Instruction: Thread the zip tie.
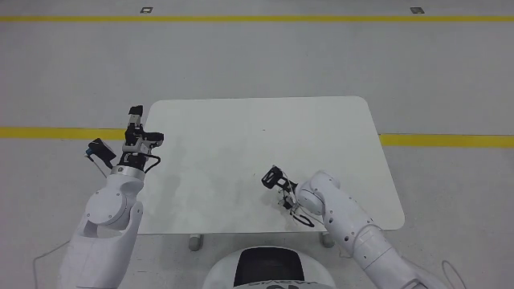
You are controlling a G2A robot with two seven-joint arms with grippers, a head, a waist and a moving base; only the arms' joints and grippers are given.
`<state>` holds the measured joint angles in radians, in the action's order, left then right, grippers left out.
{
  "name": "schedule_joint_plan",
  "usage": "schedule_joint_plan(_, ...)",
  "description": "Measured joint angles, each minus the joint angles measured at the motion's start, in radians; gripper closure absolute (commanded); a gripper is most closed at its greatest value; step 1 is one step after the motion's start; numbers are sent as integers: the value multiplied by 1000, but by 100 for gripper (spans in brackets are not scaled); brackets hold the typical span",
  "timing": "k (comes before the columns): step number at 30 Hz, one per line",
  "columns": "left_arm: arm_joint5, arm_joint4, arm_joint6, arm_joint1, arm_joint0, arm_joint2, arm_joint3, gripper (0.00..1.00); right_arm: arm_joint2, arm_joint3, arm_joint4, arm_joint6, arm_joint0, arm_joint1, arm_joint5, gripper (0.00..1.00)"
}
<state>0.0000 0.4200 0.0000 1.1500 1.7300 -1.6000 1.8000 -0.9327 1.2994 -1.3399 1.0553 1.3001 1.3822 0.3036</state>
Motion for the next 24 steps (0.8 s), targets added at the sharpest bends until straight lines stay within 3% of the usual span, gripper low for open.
schedule_joint_plan(11, 0, 0, 0, 0, 0, 0, 0, 0, 28, -19, 2, -1, -14, 2, -23, 100)
schedule_joint_plan(18, 0, 0, 0, 0, 0, 0, 0, 0, 27, 7, -7, 8, -6, -3, -42, 100)
schedule_joint_plan(24, 0, 0, 0, 0, 0, 0, 0, 0, 1, 75, -18, 25, 24, -17, -55, 100)
